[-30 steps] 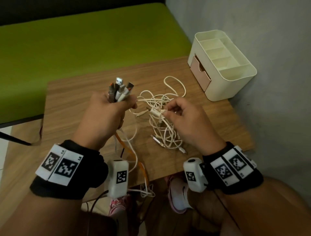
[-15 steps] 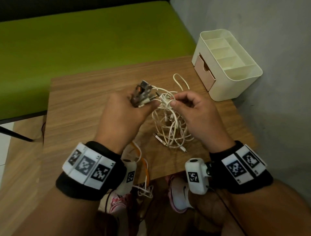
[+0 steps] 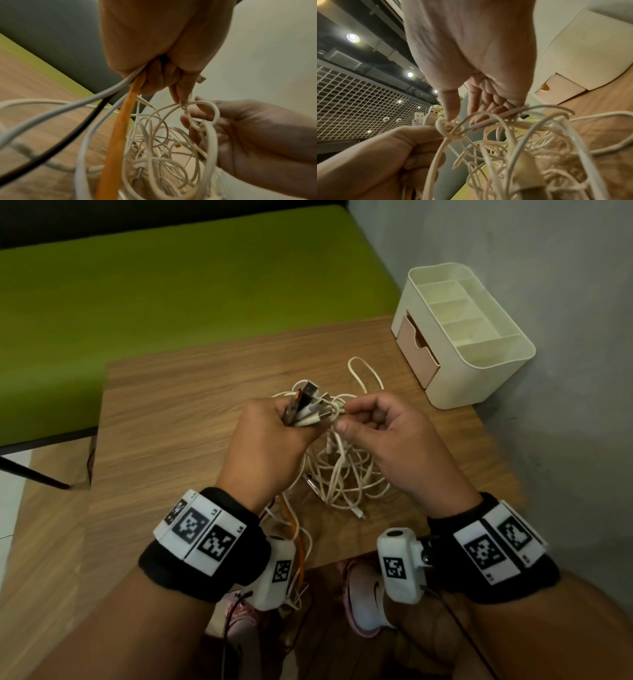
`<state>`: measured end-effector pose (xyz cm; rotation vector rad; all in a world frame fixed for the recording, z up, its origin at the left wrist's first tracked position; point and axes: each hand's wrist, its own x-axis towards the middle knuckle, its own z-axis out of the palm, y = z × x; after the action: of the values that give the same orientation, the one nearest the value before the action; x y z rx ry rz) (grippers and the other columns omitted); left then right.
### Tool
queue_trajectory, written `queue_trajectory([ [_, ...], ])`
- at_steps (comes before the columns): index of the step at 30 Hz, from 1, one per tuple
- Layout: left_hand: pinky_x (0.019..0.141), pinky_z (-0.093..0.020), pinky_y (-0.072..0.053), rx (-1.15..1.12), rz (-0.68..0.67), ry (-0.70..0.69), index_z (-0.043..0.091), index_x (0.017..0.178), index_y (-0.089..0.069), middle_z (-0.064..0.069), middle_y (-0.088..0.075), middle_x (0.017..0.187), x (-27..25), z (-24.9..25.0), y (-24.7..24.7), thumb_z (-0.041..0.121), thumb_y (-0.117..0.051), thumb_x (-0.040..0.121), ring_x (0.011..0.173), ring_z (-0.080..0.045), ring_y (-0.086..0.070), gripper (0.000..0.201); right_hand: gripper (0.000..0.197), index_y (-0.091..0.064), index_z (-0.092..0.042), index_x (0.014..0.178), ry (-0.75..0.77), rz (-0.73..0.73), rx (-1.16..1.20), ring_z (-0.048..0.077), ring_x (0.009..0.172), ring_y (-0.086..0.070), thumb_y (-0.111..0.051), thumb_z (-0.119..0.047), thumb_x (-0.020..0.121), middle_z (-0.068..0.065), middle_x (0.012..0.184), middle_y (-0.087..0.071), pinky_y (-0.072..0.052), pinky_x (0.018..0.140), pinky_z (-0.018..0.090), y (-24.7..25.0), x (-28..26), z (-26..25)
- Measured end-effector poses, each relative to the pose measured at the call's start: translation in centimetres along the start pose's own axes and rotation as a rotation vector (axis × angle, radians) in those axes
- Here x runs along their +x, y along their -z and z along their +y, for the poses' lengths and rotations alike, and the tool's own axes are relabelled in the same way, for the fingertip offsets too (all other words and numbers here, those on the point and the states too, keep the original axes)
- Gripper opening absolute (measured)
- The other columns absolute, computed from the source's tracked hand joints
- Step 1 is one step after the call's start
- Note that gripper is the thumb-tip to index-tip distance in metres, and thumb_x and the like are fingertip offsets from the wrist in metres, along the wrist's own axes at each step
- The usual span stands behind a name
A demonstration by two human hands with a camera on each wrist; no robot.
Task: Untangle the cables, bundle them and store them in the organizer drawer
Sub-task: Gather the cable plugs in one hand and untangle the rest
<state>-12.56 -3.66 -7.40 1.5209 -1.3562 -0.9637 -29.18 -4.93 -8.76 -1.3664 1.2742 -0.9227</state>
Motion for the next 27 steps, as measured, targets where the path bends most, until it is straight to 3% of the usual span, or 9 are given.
queue_trajectory([
  [4,0.047,-0.014,-0.04,-0.027,0.005,0.047,0.011,0.083,-0.074,0.006,-0.068,0.058,0.2,-0.1,0.1,0.014,-0.075,0.084,0.05,-0.001,-0.055,0.003,0.018,-0.066,-0.022,0.102,-0.046,-0.082,-0.067,0.016,0.087,-0.069,-0.074,-0.02,0.086,0.0,0.091,-0.071,-0.059,0.082,0.033,-0.3,-0.2,-0.3],
  [6,0.041,-0.015,-0.033,-0.048,0.005,0.088,0.006,0.084,-0.071,0.013,-0.052,0.043,0.4,-0.6,0.3,0.015,-0.073,0.086,0.038,0.001,-0.041,0.009,0.017,-0.065,-0.02,0.103,-0.049,-0.108,-0.077,0.017,0.086,-0.069,-0.072,-0.016,0.088,-0.001,0.089,-0.071,-0.058,0.081,0.032,-0.2,-0.3,-0.5],
  [9,0.042,-0.023,-0.028,-0.039,0.027,0.11,0.0,0.084,-0.067,0.014,-0.04,0.042,0.6,-1.0,0.3,0.018,-0.071,0.087,0.037,-0.005,-0.032,0.018,0.007,-0.069,-0.019,0.095,-0.04,-0.11,-0.15,0.005,0.064,-0.061,-0.069,-0.018,0.089,-0.009,0.075,-0.066,-0.051,0.06,0.018,0.0,-0.4,-0.6],
  [12,0.046,-0.028,-0.026,-0.049,0.087,0.143,-0.006,0.084,-0.063,0.009,-0.038,0.044,0.8,-1.2,0.4,0.018,-0.069,0.089,0.04,-0.011,-0.03,0.025,0.011,-0.069,-0.015,0.081,-0.002,-0.085,-0.277,0.002,0.049,-0.045,-0.064,-0.022,0.088,-0.007,0.06,-0.058,-0.035,0.045,0.016,-0.1,-0.6,-0.4],
  [17,0.051,-0.037,-0.025,-0.097,0.195,0.223,0.013,0.072,-0.062,0.011,-0.036,0.044,2.2,-1.9,3.1,0.026,-0.072,0.079,0.042,-0.015,-0.028,0.018,0.01,-0.065,-0.017,0.083,0.03,-0.039,-0.235,0.003,0.05,-0.044,-0.06,-0.02,0.091,-0.007,0.064,-0.057,-0.036,0.043,0.018,0.7,-0.8,-0.6],
  [20,0.049,-0.031,-0.027,0.076,0.112,0.229,0.011,0.07,-0.06,0.011,-0.034,0.039,2.3,-1.9,3.5,0.027,-0.076,0.082,0.037,-0.012,-0.029,0.026,0.011,-0.063,-0.022,0.084,0.027,0.134,-0.107,0.003,0.051,-0.044,-0.059,-0.021,0.095,-0.012,0.063,-0.057,-0.037,0.045,0.021,1.0,-0.4,-0.7],
  [22,0.042,-0.025,-0.027,0.242,0.044,0.198,0.009,0.065,-0.057,0.011,-0.033,0.037,2.1,-1.6,3.4,0.033,-0.075,0.083,0.033,-0.007,-0.027,0.036,0.008,-0.063,-0.024,0.088,0.045,0.208,-0.115,0.002,0.053,-0.046,-0.06,-0.022,0.096,-0.01,0.067,-0.058,-0.039,0.047,0.022,0.9,-0.1,-0.6],
  [24,0.042,-0.026,-0.024,0.369,-0.053,0.205,0.004,0.065,-0.059,0.009,-0.032,0.04,1.9,-1.2,3.8,0.04,-0.077,0.079,0.033,-0.007,-0.025,0.043,0.006,-0.063,-0.023,0.093,0.065,0.244,-0.153,0.0,0.056,-0.048,-0.059,-0.023,0.097,-0.007,0.073,-0.06,-0.043,0.049,0.023,1.0,0.0,-0.4],
  [27,0.044,-0.026,-0.023,0.252,-0.24,0.283,0.004,0.063,-0.06,0.002,-0.034,0.044,1.7,-1.3,6.1,0.047,-0.089,0.058,0.039,-0.014,-0.027,0.052,0.005,-0.062,-0.022,0.095,0.096,0.29,-0.166,-0.002,0.06,-0.05,-0.058,-0.023,0.097,-0.006,0.077,-0.062,-0.044,0.053,0.019,1.2,0.1,-0.3],
])
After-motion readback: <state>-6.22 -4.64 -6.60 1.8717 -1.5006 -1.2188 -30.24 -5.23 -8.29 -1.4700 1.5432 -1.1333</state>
